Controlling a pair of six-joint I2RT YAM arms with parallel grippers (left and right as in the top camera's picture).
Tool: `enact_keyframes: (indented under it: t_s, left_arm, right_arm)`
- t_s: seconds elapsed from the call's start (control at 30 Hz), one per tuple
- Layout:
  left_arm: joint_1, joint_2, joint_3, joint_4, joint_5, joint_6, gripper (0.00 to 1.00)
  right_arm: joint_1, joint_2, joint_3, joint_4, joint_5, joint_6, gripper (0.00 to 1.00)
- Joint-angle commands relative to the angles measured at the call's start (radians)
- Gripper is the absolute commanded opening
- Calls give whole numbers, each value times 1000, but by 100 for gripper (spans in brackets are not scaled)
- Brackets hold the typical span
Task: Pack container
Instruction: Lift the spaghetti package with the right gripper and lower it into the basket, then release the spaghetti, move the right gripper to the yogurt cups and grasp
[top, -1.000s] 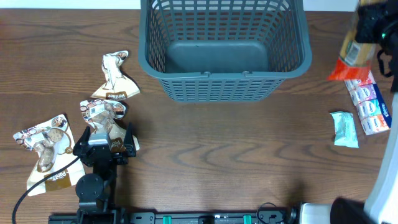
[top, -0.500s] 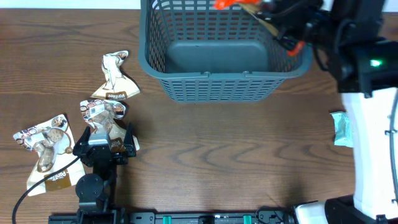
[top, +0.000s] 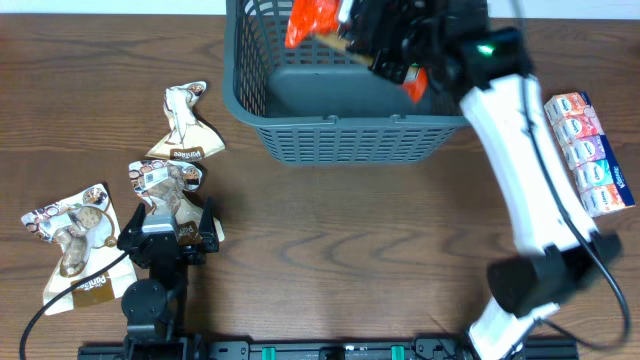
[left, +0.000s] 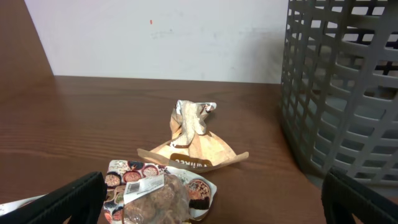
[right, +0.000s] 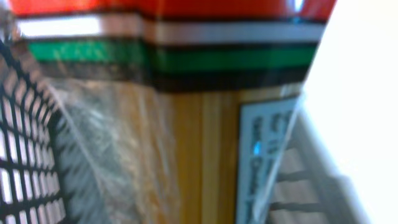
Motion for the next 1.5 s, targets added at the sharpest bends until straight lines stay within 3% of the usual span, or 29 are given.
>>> enact_keyframes:
  t_s: [0.0,0.4,0.43,0.5,0.53,0.57,0.87,1.03,1.3,1.47]
  left_arm:
    - [3,-7,-19,-35,-23,-9,99]
    - [3,-7,-19,-35,-23,-9,99]
    - [3,-7,-19,-35,-23,-9,99]
    - [3,-7,-19,-35,-23,-9,98]
    - [3,-7,-19,-35,-23,-9,99]
    - [3,-7,-19,-35,-23,-9,99]
    - [3,-7,-19,-35,-23,-9,99]
    - [3,-7,-19,-35,-22,-9,99]
    - [3,-7,-19,-35,-22,-9,99]
    - [3,-7,-19,-35,-23,-9,99]
  right_arm:
    - [0,55,22,-41,57,-35,1]
    - [1,238,22,-203,134,-76,3]
    - [1,238,22,-203,135,-67,16]
    - [0,234,22,-200,145,-24,57]
    - [1,233,22,-202,148,-3,88]
    - [1,231,22,-206,147,18,99]
    - [-9,102,80,-224,113,49,99]
    - [-97,-45,201,-225,114,153,99]
    - [-529,-221,261,-311,184,421,99]
    - [-791,-184,252,-497,185,435,99]
